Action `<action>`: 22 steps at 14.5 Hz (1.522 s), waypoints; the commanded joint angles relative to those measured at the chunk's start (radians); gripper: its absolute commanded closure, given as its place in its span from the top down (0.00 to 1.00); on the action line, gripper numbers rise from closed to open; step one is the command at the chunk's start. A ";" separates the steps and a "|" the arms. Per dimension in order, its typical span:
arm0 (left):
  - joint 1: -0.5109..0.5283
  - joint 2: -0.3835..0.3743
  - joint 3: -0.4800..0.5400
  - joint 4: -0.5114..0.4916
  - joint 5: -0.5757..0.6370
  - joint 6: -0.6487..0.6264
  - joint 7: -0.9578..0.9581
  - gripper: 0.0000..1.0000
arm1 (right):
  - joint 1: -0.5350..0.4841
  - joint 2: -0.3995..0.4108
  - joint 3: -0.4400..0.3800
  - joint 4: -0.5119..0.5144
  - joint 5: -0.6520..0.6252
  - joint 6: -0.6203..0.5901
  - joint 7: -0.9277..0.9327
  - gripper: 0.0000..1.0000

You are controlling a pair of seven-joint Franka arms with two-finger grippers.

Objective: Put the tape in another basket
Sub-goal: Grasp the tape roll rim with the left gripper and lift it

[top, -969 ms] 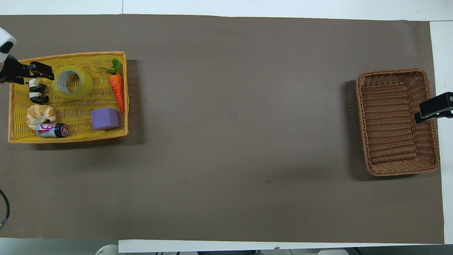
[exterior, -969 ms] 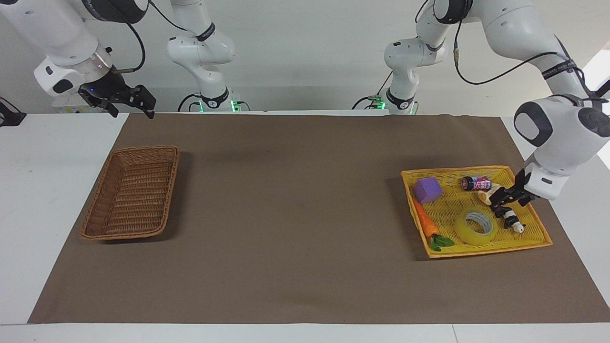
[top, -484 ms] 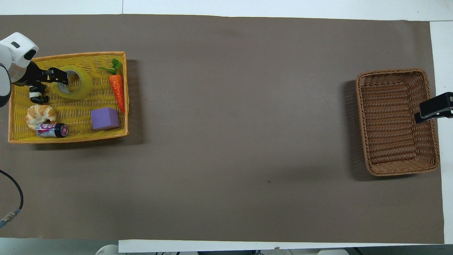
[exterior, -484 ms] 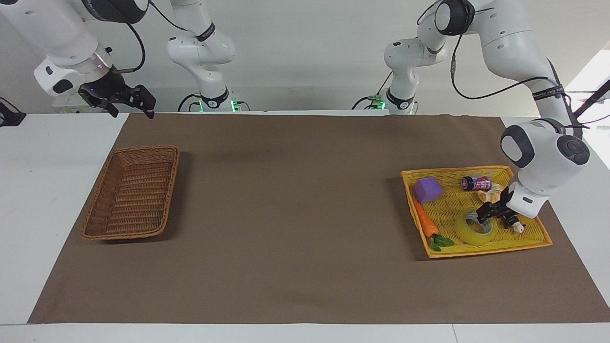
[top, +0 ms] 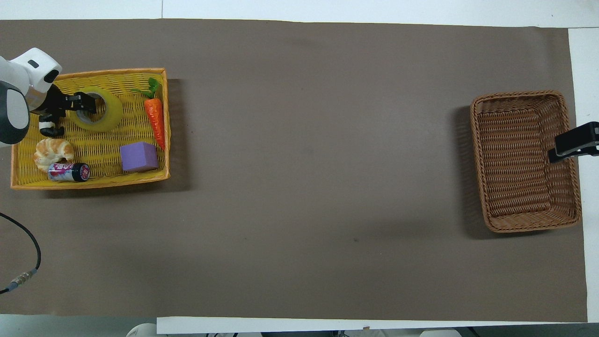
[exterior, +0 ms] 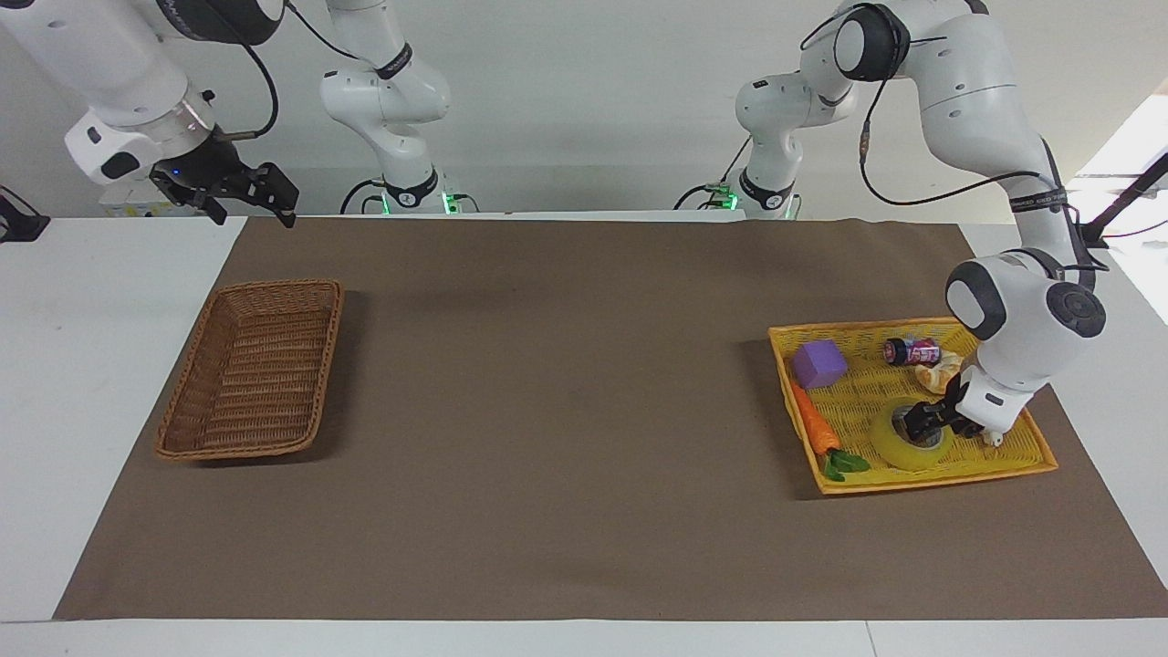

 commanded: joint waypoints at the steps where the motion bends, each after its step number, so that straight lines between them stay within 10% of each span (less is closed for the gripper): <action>1: 0.002 -0.018 0.005 -0.067 -0.030 0.075 0.012 0.27 | 0.002 -0.021 -0.002 -0.025 -0.001 0.006 -0.019 0.99; 4: -0.001 -0.020 0.005 -0.062 -0.030 0.064 0.009 0.00 | 0.002 -0.022 -0.002 -0.025 -0.001 0.006 -0.019 0.99; 11: -0.046 -0.123 -0.003 0.206 -0.105 -0.382 -0.071 0.00 | 0.002 -0.022 -0.002 -0.025 -0.001 0.004 -0.019 0.99; 22: -0.627 -0.210 -0.003 0.183 -0.268 -0.410 -0.598 0.00 | -0.060 -0.024 -0.008 -0.040 0.047 0.041 -0.144 0.99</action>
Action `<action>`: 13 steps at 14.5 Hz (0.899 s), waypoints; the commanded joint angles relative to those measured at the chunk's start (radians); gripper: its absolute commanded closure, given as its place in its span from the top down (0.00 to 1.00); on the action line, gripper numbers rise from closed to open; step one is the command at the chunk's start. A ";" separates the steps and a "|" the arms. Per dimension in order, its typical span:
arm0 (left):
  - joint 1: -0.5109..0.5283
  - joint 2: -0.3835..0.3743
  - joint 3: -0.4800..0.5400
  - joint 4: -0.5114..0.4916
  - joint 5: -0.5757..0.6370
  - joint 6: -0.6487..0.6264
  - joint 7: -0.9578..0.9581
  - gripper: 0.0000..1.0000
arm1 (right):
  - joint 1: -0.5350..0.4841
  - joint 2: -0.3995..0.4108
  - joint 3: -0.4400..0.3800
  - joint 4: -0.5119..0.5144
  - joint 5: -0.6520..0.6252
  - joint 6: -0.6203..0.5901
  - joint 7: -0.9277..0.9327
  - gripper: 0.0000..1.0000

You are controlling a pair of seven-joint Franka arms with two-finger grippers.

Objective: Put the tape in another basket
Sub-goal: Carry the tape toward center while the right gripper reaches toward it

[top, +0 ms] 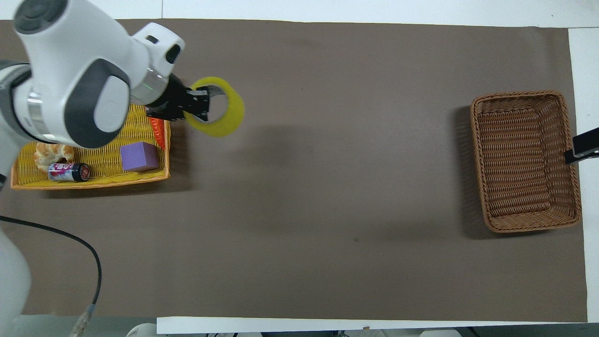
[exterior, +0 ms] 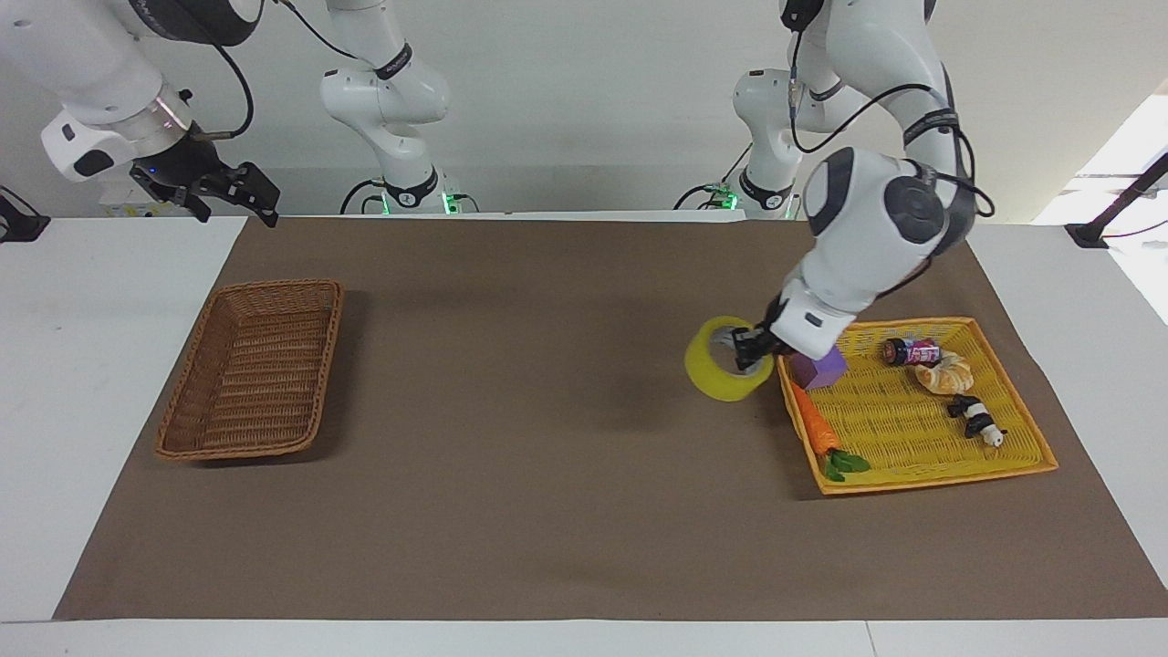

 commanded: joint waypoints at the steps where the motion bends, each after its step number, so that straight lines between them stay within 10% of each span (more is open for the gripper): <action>1: -0.137 -0.042 0.025 0.000 -0.014 0.011 -0.116 0.00 | -0.007 -0.026 0.001 -0.071 0.112 0.099 -0.075 0.99; 8: -0.143 -0.042 0.032 0.013 -0.014 0.026 -0.153 0.01 | 0.100 0.019 0.012 -0.399 0.971 0.540 -0.071 0.99; 13: -0.145 -0.044 0.032 0.007 -0.012 0.020 -0.153 0.01 | 0.284 0.095 0.012 -0.442 1.245 0.714 -0.077 0.99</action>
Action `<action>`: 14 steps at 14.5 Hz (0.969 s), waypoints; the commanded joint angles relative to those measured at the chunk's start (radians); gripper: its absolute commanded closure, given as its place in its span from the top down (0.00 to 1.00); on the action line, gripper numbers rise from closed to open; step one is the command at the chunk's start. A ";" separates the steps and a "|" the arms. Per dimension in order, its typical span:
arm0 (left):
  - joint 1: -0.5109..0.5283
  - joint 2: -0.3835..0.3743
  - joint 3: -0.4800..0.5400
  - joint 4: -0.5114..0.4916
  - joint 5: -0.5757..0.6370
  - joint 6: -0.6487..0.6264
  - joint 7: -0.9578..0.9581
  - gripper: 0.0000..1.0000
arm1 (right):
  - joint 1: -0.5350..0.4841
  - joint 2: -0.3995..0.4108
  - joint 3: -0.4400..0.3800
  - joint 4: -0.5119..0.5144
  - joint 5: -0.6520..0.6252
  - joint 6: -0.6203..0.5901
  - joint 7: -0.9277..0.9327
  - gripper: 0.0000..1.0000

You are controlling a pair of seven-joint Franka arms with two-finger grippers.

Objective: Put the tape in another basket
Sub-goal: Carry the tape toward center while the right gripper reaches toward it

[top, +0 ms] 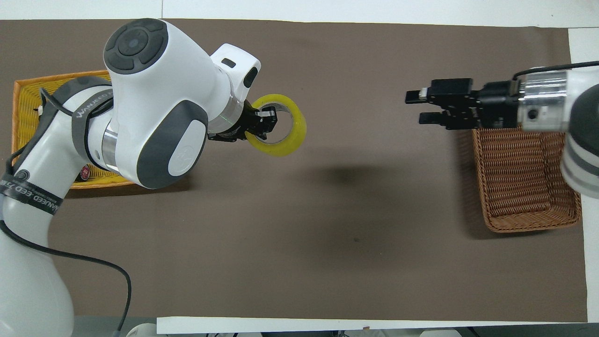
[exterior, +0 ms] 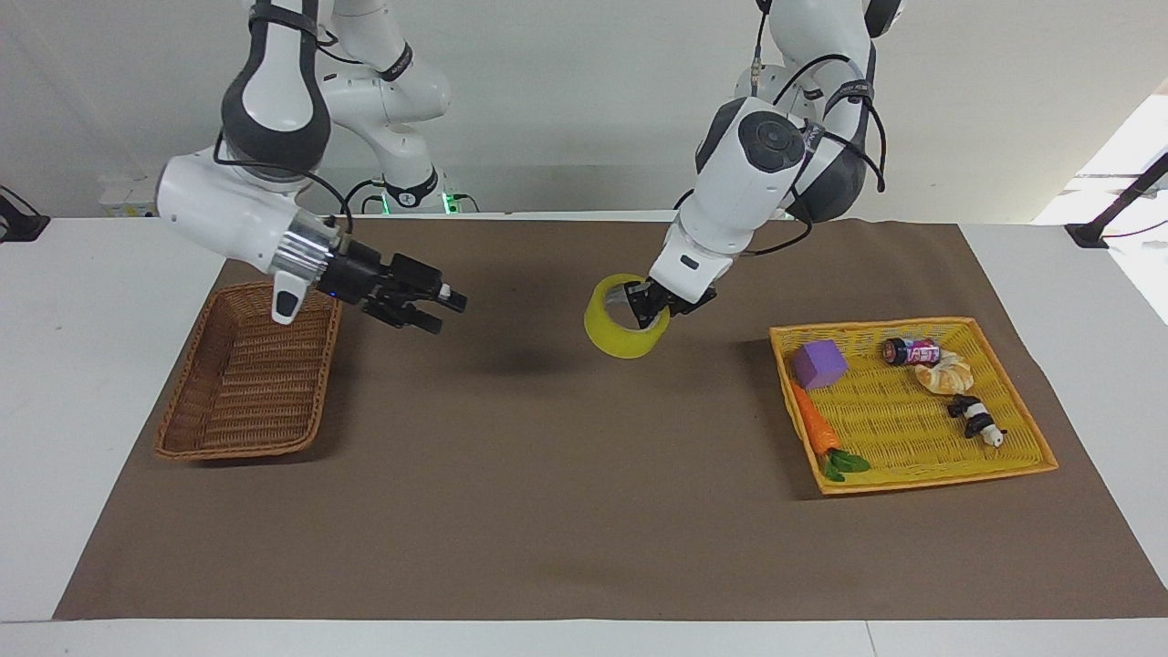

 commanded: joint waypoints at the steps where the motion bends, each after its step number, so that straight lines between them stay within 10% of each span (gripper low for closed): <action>1: 0.000 -0.017 0.001 -0.012 -0.010 -0.002 0.003 0.02 | 0.078 0.014 0.000 -0.023 0.067 0.076 -0.011 0.99; 14: -0.004 -0.031 0.001 -0.040 -0.010 -0.005 0.003 0.02 | 0.312 0.005 0.000 -0.088 0.320 0.296 -0.003 0.99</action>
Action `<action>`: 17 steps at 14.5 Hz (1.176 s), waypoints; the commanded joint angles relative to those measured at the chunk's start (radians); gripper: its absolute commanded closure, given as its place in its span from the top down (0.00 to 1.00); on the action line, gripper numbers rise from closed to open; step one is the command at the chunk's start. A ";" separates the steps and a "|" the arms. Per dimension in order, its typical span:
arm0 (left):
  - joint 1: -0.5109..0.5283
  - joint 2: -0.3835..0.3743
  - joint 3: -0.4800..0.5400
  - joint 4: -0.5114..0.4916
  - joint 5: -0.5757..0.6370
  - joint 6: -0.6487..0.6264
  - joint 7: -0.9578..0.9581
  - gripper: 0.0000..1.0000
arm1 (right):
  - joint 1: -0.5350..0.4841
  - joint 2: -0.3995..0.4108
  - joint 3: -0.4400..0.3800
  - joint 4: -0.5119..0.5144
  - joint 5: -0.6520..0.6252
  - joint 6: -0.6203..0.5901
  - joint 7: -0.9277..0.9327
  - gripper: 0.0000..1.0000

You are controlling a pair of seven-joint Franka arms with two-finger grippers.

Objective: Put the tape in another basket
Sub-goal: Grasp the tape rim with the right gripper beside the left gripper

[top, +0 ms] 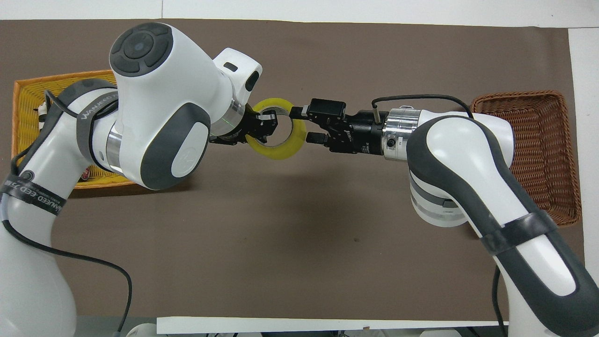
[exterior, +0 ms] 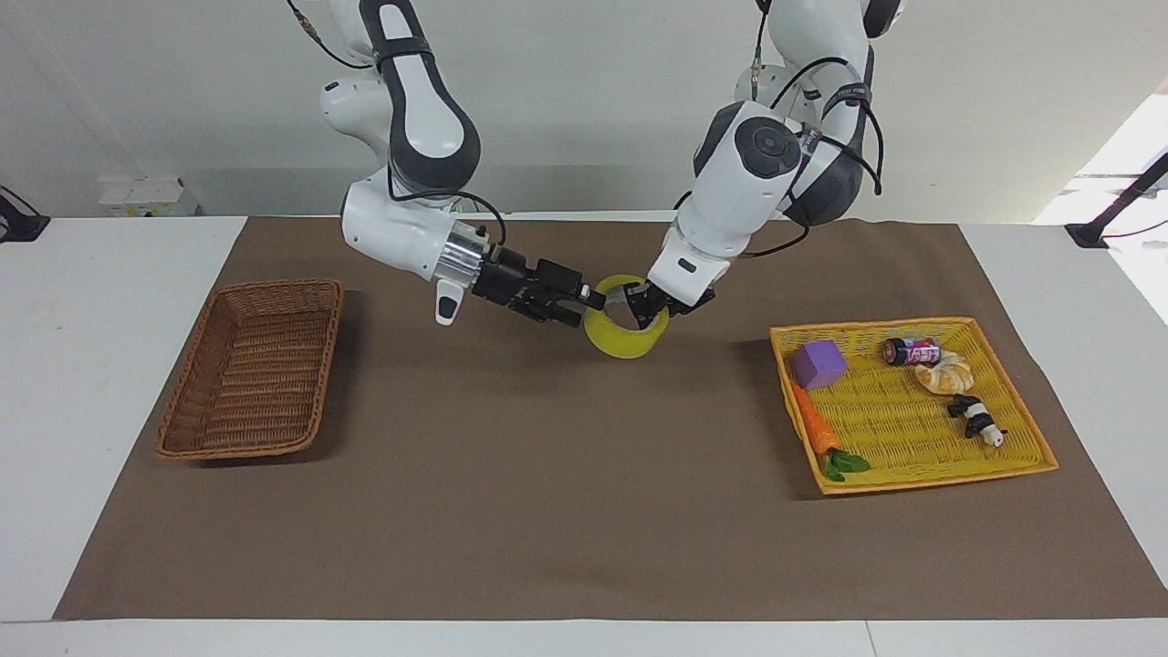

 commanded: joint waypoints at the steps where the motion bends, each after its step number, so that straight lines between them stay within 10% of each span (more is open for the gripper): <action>1: -0.004 -0.031 0.004 -0.027 -0.010 -0.001 0.002 0.02 | 0.014 -0.023 -0.001 -0.034 0.024 0.020 -0.005 0.99; 4: -0.006 -0.031 0.004 -0.026 -0.010 -0.001 0.002 0.02 | 0.015 -0.023 -0.001 -0.035 0.022 0.019 -0.005 0.98; 6: -0.006 -0.031 0.004 -0.024 -0.010 -0.004 0.000 0.02 | 0.014 -0.023 -0.001 -0.034 0.022 0.020 -0.010 0.73; 9: -0.007 -0.031 0.004 -0.026 -0.010 -0.001 0.000 0.02 | 0.003 -0.024 -0.001 -0.034 0.024 0.005 0.013 0.09; 13: -0.009 -0.031 0.004 -0.026 -0.010 0.004 0.000 0.06 | 0.005 -0.024 -0.001 -0.031 0.022 0.005 0.027 0.00; 15: -0.009 -0.031 0.004 -0.018 -0.011 -0.010 -0.005 0.30 | 0.003 -0.024 -0.001 -0.029 0.022 0.004 0.027 0.00; 17: -0.001 -0.032 0.007 -0.007 -0.010 -0.037 -0.008 0.91 | 0.003 -0.024 -0.001 -0.029 0.022 -0.003 0.027 0.00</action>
